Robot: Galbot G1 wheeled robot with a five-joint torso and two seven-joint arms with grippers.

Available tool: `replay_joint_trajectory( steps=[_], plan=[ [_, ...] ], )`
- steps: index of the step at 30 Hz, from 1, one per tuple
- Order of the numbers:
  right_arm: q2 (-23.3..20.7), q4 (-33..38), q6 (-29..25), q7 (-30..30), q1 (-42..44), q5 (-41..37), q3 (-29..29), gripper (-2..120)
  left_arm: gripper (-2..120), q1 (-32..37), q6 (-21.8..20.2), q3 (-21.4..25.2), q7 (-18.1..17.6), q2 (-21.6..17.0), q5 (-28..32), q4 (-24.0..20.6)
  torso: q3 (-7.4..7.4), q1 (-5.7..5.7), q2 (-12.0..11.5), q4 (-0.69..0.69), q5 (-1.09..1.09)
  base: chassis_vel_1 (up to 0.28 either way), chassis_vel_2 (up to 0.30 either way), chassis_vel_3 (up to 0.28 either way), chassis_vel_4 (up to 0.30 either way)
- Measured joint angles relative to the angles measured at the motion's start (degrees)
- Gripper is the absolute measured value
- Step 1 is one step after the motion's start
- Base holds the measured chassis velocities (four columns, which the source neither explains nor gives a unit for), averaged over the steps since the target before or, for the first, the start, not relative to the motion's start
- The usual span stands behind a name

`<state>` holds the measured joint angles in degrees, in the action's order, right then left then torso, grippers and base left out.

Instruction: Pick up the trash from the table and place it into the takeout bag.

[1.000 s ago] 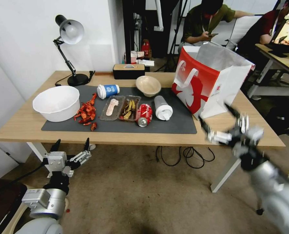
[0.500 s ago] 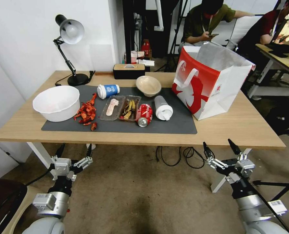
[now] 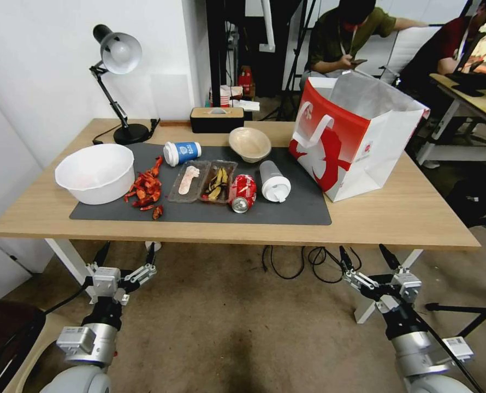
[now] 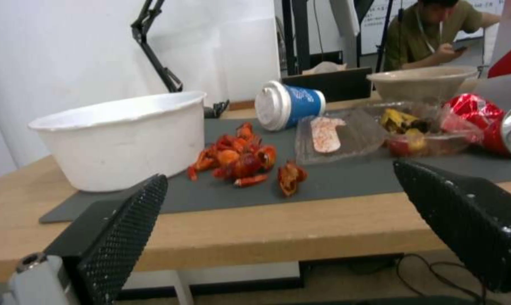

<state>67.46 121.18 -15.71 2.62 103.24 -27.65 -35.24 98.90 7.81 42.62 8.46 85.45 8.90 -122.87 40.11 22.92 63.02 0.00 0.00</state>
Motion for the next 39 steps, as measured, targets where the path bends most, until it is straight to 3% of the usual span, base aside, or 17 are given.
replay_joint_trajectory(
  steps=[20,24,26,28,30,32,34,35,38,39],
  plan=[
    [-0.2,0.4,1.3,0.1,-0.3,0.3,0.5,100,100,0.3,-0.5,0.3,-0.1,-0.3,0.3,-0.9,0.0,0.0,0.0,0.0,0.0,0.0,0.0,0.0,0.0],
    [-1.8,0.6,1.3,3.9,-2.3,0.5,1.3,100,100,0.1,-0.6,0.3,-0.1,-0.2,0.3,-0.9,0.0,0.0,0.0,-0.01,0.0,0.0,0.0,0.0,0.0],
    [-4.3,0.6,1.1,9.0,-5.1,0.0,2.4,100,100,0.1,-0.6,0.3,-0.1,-0.2,0.3,-0.9,0.0,0.0,0.0,-0.01,0.01,0.0,0.0,0.0,0.0],
    [-4.3,0.6,1.1,9.0,-5.1,0.0,2.4,100,100,0.1,-0.6,0.3,-0.1,-0.2,0.3,-0.9,0.0,0.0,0.0,-0.01,0.01,0.0,0.0,0.0,0.0],
    [-9.1,-0.2,1.9,13.6,-11.3,-1.4,5.1,100,100,0.1,-0.7,0.2,-0.1,-0.1,0.3,-1.0,0.0,0.0,0.0,-0.02,0.0,0.0,0.0,0.0,0.0],
    [-10.2,-0.5,2.1,13.8,-13.1,-1.5,5.9,100,100,0.1,-0.8,0.2,-0.1,0.0,0.2,-1.0,0.0,0.0,0.0,-0.01,-0.01,0.0,0.0,0.0,0.0],
    [-15.0,-2.2,4.5,13.6,-22.6,-2.3,11.3,100,100,0.1,-1.6,0.4,-0.1,0.0,0.2,-1.7,0.01,0.01,0.0,0.04,0.0,0.0,0.0,0.0,0.0],
    [-15.0,-2.2,4.5,13.6,-22.6,-2.3,11.3,100,100,0.1,-1.6,0.4,-0.1,0.0,0.2,-1.7,0.01,0.01,0.0,0.04,0.0,0.0,0.0,0.0,0.0],
    [-18.6,-3.6,10.2,9.2,-31.2,-5.1,19.3,100,100,0.3,-1.8,0.8,-0.1,0.3,0.2,-2.1,0.01,0.01,0.0,0.02,0.02,0.0,0.0,0.0,0.0],
    [-18.6,-3.6,10.2,9.2,-31.2,-5.1,19.3,100,100,0.3,-1.8,0.8,-0.1,0.3,0.2,-2.1,0.01,0.01,0.0,0.02,0.02,0.0,0.0,0.0,0.0]
  ],
)
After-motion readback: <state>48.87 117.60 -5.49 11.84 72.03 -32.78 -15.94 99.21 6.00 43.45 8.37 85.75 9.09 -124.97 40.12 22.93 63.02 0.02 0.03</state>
